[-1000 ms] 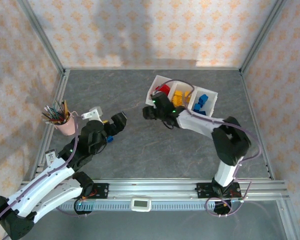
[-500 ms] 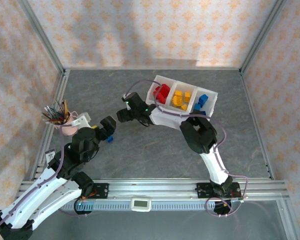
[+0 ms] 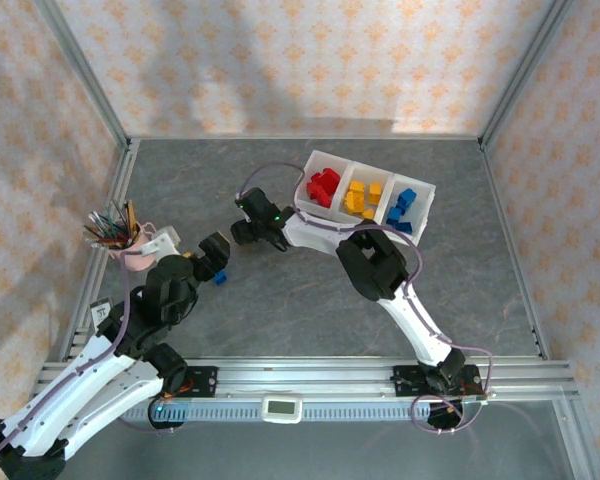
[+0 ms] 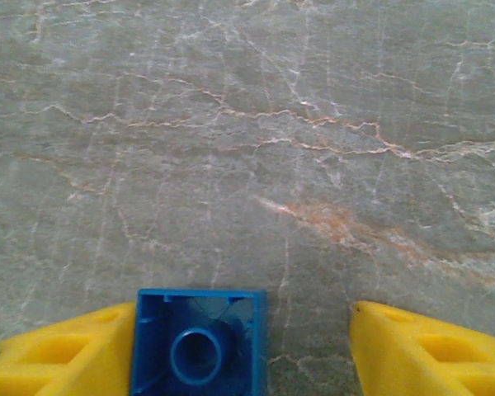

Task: Sort the legos into containers by color
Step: Pick up the lego from the middle-left of the table.

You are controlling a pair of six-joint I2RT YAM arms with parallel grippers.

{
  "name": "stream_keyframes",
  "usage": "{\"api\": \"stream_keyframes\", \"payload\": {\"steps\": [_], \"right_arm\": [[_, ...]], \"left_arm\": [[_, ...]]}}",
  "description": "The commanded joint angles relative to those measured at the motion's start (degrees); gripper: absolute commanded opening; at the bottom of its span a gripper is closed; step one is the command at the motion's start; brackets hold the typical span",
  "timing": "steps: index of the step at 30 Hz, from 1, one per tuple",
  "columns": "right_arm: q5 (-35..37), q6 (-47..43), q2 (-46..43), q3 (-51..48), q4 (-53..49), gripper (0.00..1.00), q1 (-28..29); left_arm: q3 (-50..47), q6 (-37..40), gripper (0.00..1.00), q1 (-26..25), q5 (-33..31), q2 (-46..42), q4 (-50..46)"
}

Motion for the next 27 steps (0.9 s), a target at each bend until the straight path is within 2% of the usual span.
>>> {"api": "stream_keyframes", "payload": {"steps": [1, 9, 14, 21, 27], "right_arm": [[2.3, -1.6, 2.1, 2.8, -2.1, 0.60, 0.4], [3.4, -1.9, 3.0, 5.0, -4.1, 0.40, 0.4], [3.2, -1.4, 0.8, 4.7, -5.5, 0.31, 0.5], [3.7, 1.2, -10.7, -4.0, -3.2, 0.30, 0.3], [4.2, 6.5, -22.8, -16.7, -0.3, 0.30, -2.9]], "left_arm": [[-0.5, 0.1, 0.99, 0.6, -1.8, 0.2, -0.2], [-0.5, 0.4, 0.99, 0.7, -1.7, 0.6, 0.5], [-0.2, 0.6, 0.99, 0.8, -1.1, 1.0, 0.9], [1.2, 2.3, 0.99, 0.7, 1.7, 2.0, 2.9], [2.1, 3.9, 0.99, 0.7, 5.1, 4.3, 5.7]]}}
